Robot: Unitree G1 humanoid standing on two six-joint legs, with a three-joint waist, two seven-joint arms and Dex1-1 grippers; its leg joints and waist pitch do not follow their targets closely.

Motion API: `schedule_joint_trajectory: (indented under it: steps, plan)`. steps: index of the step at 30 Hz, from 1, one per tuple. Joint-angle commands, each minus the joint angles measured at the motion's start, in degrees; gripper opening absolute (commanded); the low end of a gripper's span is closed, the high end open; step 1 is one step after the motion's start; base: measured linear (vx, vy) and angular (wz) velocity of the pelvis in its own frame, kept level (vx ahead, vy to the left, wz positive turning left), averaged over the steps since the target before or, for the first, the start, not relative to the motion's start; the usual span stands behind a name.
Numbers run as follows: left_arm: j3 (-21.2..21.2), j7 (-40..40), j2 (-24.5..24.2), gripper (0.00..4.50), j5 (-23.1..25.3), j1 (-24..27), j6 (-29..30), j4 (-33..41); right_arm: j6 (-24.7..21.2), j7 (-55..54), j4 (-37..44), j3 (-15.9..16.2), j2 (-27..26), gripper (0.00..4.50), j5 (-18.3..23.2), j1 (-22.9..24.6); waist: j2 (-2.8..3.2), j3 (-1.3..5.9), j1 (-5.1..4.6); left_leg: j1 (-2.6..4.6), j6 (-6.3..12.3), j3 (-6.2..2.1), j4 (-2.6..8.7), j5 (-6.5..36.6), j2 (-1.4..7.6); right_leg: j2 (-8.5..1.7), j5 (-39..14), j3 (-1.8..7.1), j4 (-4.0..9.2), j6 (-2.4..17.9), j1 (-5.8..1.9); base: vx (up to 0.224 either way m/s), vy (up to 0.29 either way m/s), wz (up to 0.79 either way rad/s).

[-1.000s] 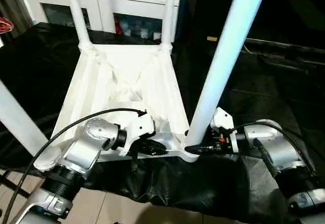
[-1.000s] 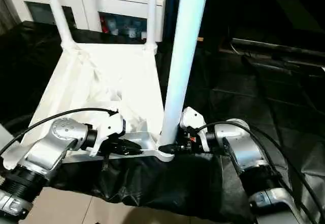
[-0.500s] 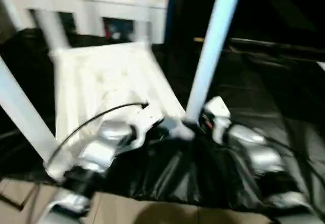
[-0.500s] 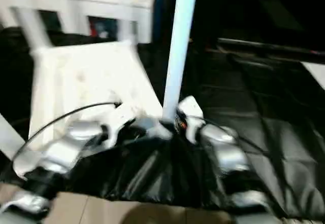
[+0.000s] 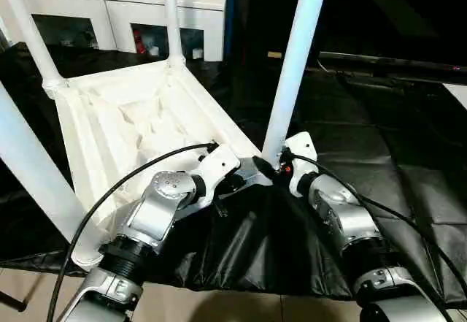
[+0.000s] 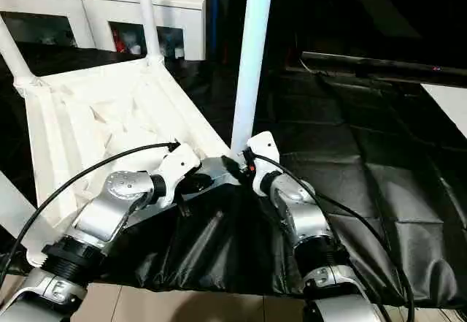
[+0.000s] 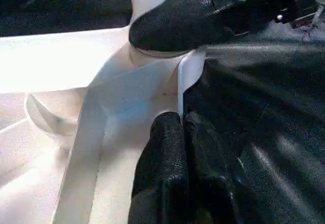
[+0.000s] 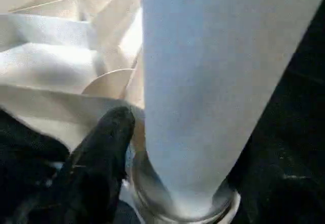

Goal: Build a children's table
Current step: Rotate leg to tighten

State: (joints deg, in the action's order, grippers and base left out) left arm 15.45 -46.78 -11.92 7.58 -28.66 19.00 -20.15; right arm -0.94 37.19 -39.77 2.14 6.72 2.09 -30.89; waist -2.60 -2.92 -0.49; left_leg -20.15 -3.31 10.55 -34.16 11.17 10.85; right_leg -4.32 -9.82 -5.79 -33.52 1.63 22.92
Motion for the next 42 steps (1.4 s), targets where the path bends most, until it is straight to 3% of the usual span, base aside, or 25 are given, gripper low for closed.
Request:
schedule_joint_trajectory:
  steps: [1,2,3,6,11,15,18,22,25,26,28,30,32,38,41,42]
  plan:
    - [3.48,-3.44,1.64,0.0,-2.57,-0.66,-3.23,2.78,0.16,6.8,-0.1,6.24,-1.47,3.33,-0.21,0.78,0.24,3.33,0.51,0.04,2.51,-1.31,4.34,15.57,2.78,-4.68,-19.61,3.5,4.56,10.01,-2.56,0.0,0.0,0.0]
    - [3.28,-5.23,0.59,0.0,-3.21,-0.51,-3.73,3.08,1.14,8.73,0.18,6.43,0.28,3.33,-0.4,0.71,0.63,3.33,0.61,0.07,2.75,-1.27,4.32,14.79,2.8,-4.7,-18.53,3.54,4.4,10.68,-2.55,0.0,0.0,0.0]
    - [3.19,-6.55,-0.11,0.0,-3.7,-0.41,-4.31,3.29,1.27,10.57,0.5,6.43,1.35,3.33,-0.14,0.67,0.36,3.46,0.67,-0.05,3.08,-1.13,4.17,14.06,2.74,-4.7,-17.58,3.55,4.32,11.05,-2.71,0.0,0.0,0.0]
    - [3.0,-8.76,-1.2,0.0,-4.58,-0.22,-4.62,3.75,1.25,14.31,1.36,6.53,3.08,3.33,0.51,0.71,0.29,3.57,1.26,-0.04,3.94,-0.93,4.05,11.58,2.73,-4.65,-14.95,3.65,3.96,11.93,-2.89,0.0,0.0,0.0]
    - [3.17,-16.17,-4.98,0.0,-6.71,0.39,-6.83,4.46,3.22,26.81,4.8,9.0,8.82,3.33,1.22,2.11,0.45,3.64,2.51,0.18,5.48,-0.81,4.11,8.39,3.09,-4.44,-9.65,3.64,3.16,13.54,-2.91,0.0,0.0,0.0]
    - [3.23,-17.88,-5.81,0.0,-7.33,0.51,-7.41,4.38,4.31,29.41,5.46,9.82,10.27,3.33,1.28,2.53,0.42,3.37,2.91,0.48,4.1,-0.76,4.29,11.05,3.14,-4.46,-13.23,3.72,3.55,13.23,-2.75,0.0,0.0,0.0]
    - [3.63,-22.34,-7.91,0.0,-8.86,1.06,-7.87,5.16,2.57,38.12,8.65,10.65,13.99,3.33,3.5,3.81,0.49,3.25,3.42,0.67,3.46,-0.72,4.27,13.21,3.18,-4.5,-17.38,3.87,3.92,11.7,-2.64,0.0,0.0,0.0]
    - [3.73,-23.89,-8.59,0.0,-9.58,1.15,-7.88,5.46,1.08,41.43,10.45,11.05,15.5,3.33,4.59,4.3,0.38,3.34,3.91,0.48,3.42,-0.59,4.28,12.09,3.26,-4.39,-15.74,3.87,3.6,11.92,-2.73,0.0,0.0,0.0]
    - [4.01,-26.14,-9.44,0.0,-10.5,1.35,-7.37,6.16,0.17,43.77,11.73,11.67,16.58,3.01,4.98,4.65,0.34,3.42,4.07,0.37,3.3,-0.62,4.23,11.34,3.28,-4.5,-15.41,3.85,3.47,11.84,-2.75,0.0,0.0,0.0]
    - [4.09,-26.58,-9.63,0.0,-10.61,1.45,-7.3,6.3,0.15,43.81,11.88,11.8,16.57,2.96,4.9,4.78,0.63,3.42,4.13,0.34,3.19,-0.64,4.22,11.18,3.21,-4.53,-15.33,3.85,3.45,11.9,-2.79,0.0,0.0,0.0]
    - [4.11,-26.85,-9.75,0.0,-10.67,1.49,-7.35,6.32,0.04,43.87,12.06,11.99,16.6,2.59,4.98,4.9,0.43,3.47,4.04,0.34,3.06,-0.6,4.18,11.43,3.18,-4.47,-15.51,3.84,3.52,11.83,-2.78,0.0,0.0,0.0]
    - [4.18,-27.01,-9.94,0.0,-10.72,1.56,-7.49,6.33,-0.27,44.05,12.48,12.26,16.59,2.55,5.18,5.24,0.38,3.47,4.05,0.32,2.97,-0.64,4.18,11.33,3.13,-4.5,-15.87,3.83,3.55,11.64,-2.82,0.0,0.0,0.0]
    - [4.25,-26.73,-9.97,0.0,-10.63,1.56,-7.62,6.19,-0.64,44.29,13.06,12.51,16.52,2.26,5.34,5.75,0.37,3.49,4.04,0.32,2.91,-0.67,4.18,11.06,3.18,-4.48,-15.69,3.83,3.5,11.64,-2.82,0.0,0.0,0.0]
    - [3.54,-21.07,-7.72,0.0,-8.67,0.67,-6.75,4.72,0.06,40.81,13.27,12.45,14.3,2.03,4.95,7.37,0.28,3.45,4.11,0.46,2.76,-0.61,4.17,11.24,3.17,-4.49,-16.17,3.87,3.63,11.39,-2.65,0.0,0.0,0.0]
    - [3.22,-17.4,-6.34,0.0,-7.3,-0.07,-6.17,3.56,0.85,36.0,11.73,11.63,12.21,1.99,3.83,7.27,0.24,3.06,3.93,0.61,2.03,-0.71,4.32,13.62,3.09,-4.49,-20.56,3.77,4.16,10.34,-2.44,0.0,0.0,0.0]
    - [3.16,-16.35,-5.94,0.0,-6.92,-0.29,-6.0,3.24,0.84,34.03,11.05,11.34,11.47,1.98,3.39,7.1,0.13,2.95,3.73,0.67,1.54,-0.89,4.34,15.13,2.96,-4.56,-24.17,3.62,4.51,9.22,-2.41,0.0,0.0,0.0]
